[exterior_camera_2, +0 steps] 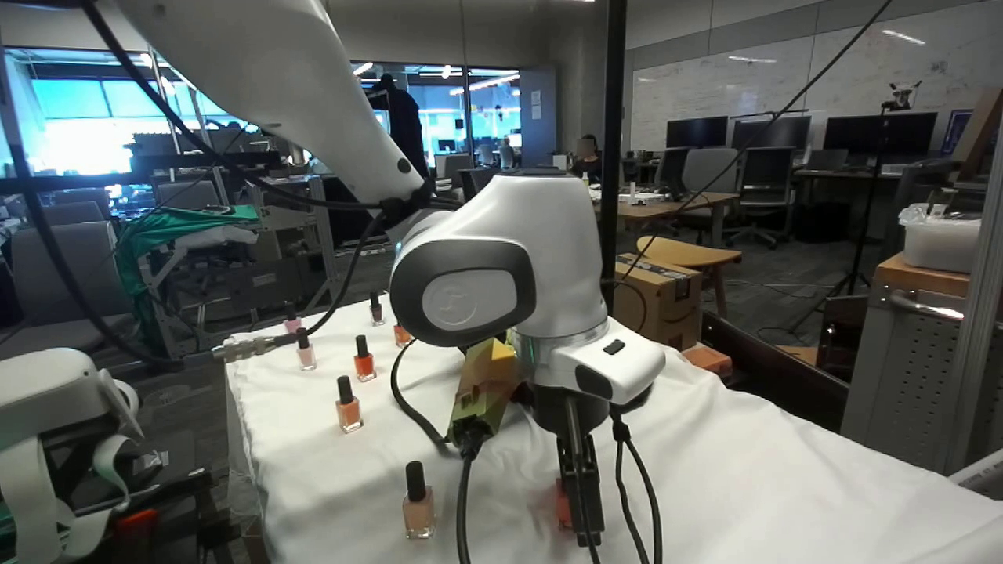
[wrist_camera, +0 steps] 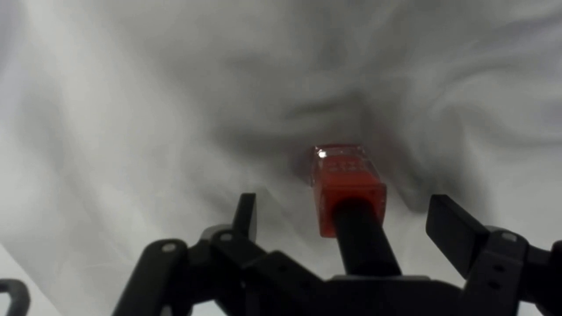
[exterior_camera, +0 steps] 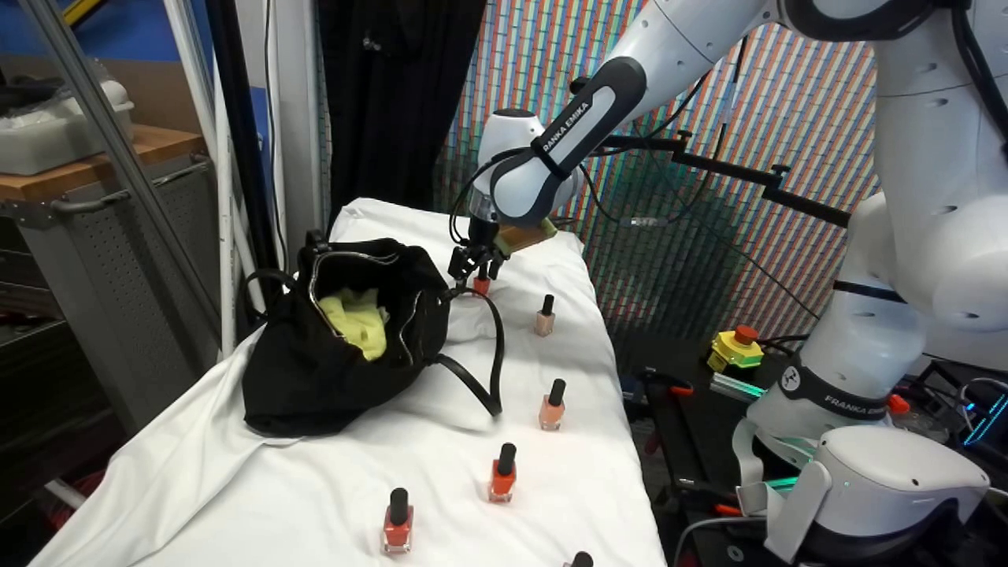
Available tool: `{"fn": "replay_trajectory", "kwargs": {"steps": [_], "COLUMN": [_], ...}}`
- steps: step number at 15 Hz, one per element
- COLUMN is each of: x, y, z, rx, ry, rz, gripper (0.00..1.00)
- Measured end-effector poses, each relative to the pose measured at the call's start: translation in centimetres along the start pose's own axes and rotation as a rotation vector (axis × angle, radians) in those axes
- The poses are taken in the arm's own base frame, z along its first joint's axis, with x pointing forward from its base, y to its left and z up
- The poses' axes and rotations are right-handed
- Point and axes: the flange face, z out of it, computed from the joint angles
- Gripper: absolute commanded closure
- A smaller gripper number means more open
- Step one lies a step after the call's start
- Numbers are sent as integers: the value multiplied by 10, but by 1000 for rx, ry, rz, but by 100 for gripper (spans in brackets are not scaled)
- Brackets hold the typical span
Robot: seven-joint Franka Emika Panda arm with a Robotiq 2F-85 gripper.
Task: Pick up the nail polish and put them in the bag
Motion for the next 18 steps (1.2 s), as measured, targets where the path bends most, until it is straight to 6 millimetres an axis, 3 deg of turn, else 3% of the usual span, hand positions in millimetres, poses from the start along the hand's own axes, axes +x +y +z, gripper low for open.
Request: {"fn": "replay_trajectory", "kwargs": {"steps": [5,15,17,18], "x": [2,2,2,2], "y": [-1,-1,-1,-1], "z": [0,0,0,0], "rx": [-3,-7,-7,-7], "ry": [-13,-31,-33,-35], "rz": [0,-2,-2,-2], "gripper": [0,71,82,79]}}
